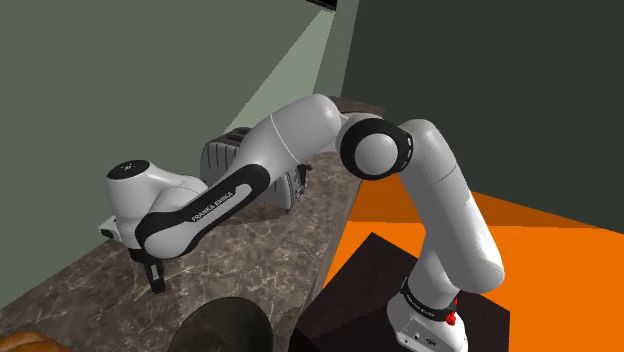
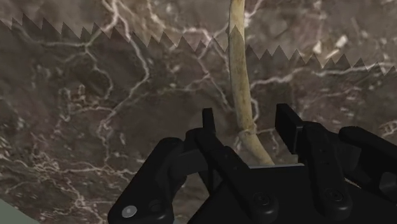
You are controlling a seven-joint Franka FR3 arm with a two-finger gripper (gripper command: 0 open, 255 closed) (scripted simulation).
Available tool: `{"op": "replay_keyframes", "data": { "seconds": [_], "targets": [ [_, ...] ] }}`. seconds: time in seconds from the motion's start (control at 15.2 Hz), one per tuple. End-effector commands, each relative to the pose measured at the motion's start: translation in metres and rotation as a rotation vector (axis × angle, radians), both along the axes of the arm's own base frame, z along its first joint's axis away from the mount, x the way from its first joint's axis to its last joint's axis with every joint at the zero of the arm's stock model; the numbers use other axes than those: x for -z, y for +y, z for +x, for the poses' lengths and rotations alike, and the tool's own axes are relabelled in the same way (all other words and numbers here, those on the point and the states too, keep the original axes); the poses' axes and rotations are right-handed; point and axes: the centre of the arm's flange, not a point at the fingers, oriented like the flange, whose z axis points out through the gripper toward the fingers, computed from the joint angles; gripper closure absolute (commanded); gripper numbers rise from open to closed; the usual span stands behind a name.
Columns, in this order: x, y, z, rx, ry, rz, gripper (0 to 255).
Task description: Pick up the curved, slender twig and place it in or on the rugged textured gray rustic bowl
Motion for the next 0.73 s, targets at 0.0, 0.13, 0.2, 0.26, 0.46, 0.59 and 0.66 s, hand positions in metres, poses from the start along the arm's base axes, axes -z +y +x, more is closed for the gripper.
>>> {"op": "replay_keyframes", "data": {
  "seconds": [0.0,0.13,0.2,0.26,0.46,0.59,0.66],
  "targets": [
    [0.004,-0.003,0.003,0.005,-0.002,-0.001,255],
    [0.005,-0.004,0.004,0.005,-0.002,-0.001,255],
    [0.004,-0.004,0.003,0.005,-0.002,-0.001,255],
    [0.004,-0.002,0.004,0.005,-0.002,-0.001,255],
    [0.004,-0.004,0.003,0.005,-0.002,-0.001,255],
    [-0.007,-0.004,0.003,0.005,-0.002,-0.001,255],
    [-0.012,-0.004,0.003,0.005,-0.002,-0.001,255]
  ]
}}
